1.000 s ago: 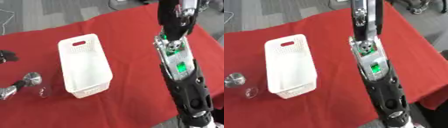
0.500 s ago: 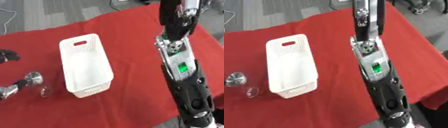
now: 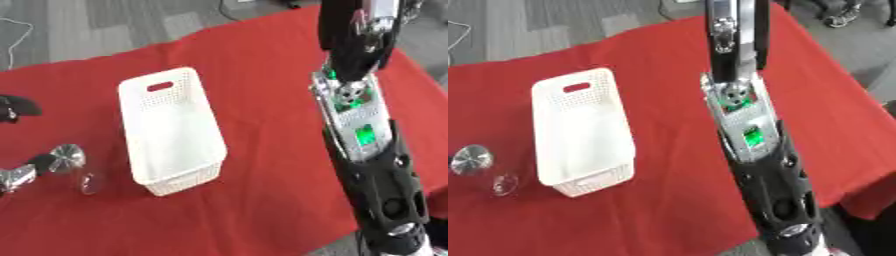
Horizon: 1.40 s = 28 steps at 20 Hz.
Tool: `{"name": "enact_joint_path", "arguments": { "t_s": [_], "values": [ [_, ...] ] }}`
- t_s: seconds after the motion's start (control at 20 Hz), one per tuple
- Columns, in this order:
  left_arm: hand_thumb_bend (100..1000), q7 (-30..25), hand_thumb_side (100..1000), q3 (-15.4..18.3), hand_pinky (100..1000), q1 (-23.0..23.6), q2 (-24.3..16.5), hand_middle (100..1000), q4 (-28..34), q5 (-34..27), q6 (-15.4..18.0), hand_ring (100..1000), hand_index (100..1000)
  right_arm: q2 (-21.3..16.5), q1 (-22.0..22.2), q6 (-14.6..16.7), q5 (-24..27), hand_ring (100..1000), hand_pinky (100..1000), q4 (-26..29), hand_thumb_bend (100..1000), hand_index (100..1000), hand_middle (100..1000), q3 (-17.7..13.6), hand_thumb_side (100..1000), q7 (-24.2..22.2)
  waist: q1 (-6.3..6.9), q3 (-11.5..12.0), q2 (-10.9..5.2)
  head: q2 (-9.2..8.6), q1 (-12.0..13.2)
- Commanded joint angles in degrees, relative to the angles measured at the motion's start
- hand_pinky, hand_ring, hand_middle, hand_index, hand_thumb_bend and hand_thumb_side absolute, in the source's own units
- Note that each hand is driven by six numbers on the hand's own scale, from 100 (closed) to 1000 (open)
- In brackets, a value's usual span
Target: Pick up objects on the table and place them in the box.
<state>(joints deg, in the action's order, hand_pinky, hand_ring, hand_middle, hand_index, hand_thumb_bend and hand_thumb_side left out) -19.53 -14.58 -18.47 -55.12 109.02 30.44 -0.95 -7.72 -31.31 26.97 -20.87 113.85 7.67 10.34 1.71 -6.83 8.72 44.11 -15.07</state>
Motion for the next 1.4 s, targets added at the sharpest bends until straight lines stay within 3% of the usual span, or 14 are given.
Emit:
{"name": "enact_joint_path", "arguments": {
  "t_s": [0.05,0.3,0.6,0.9,1.0,1.1,1.15,1.25,1.4],
  "values": [
    [275,-0.3,879,0.5,758,-1.1,-1.5,875,0.6,-2.1,-0.4,769,937,-0.2,-0.9,0.1,0.0,452,332,0.7,100,640,534,-0.2,1000,-0.1,0.16,0.0,-0.81,0.00,0.3],
    [273,-0.2,876,0.2,748,-2.0,-0.5,865,0.1,-4.6,-0.3,751,933,-0.1,-1.0,0.1,0.0,453,333,0.7,100,640,534,-0.2,1000,-0.1,0.16,-0.2,-0.76,0.00,0.6],
    [265,3.6,893,0.1,739,-2.8,0.5,862,-2.5,-10.1,1.7,729,943,0.1,-1.1,0.2,-0.1,453,333,0.7,100,640,534,-0.1,1000,0.0,0.27,-0.3,-0.70,0.00,0.8],
    [304,2.3,864,-0.6,735,-3.6,1.3,867,-4.2,-16.1,2.4,719,954,0.1,-1.0,0.2,0.1,453,332,0.7,100,640,534,-0.1,1000,-0.2,0.26,-0.3,-0.78,0.00,1.0],
    [337,1.8,845,-0.7,734,-3.7,1.5,868,-4.5,-17.5,2.4,715,960,0.1,-1.0,0.2,0.1,453,332,0.7,100,640,534,0.0,1000,-0.2,0.24,-0.3,-0.79,0.00,1.0],
    [476,1.0,820,-0.9,744,-3.7,1.6,872,-4.7,-18.2,2.6,723,964,0.1,-0.9,0.2,0.2,453,332,0.7,100,640,534,0.1,1000,-0.2,0.25,-0.3,-0.81,0.00,1.1],
    [476,0.5,820,-1.0,744,-3.7,1.7,872,-4.8,-18.2,2.8,723,964,0.1,-0.9,0.2,0.2,453,332,0.7,100,640,534,0.1,1000,-0.3,0.25,-0.3,-0.82,0.00,1.1],
    [575,-0.6,779,-1.1,753,-3.8,1.8,874,-4.9,-18.0,3.5,732,965,0.0,-0.9,0.2,0.3,453,333,0.7,100,640,534,0.1,1000,-0.3,0.23,-0.2,-0.85,0.00,1.1],
    [588,-2.1,761,-1.2,767,-3.9,1.8,880,-5.1,-17.2,4.1,745,969,-0.1,-0.8,0.2,0.4,454,334,0.7,100,640,534,0.1,1000,-0.3,0.22,-0.2,-0.84,0.00,1.1]
  ]
}}
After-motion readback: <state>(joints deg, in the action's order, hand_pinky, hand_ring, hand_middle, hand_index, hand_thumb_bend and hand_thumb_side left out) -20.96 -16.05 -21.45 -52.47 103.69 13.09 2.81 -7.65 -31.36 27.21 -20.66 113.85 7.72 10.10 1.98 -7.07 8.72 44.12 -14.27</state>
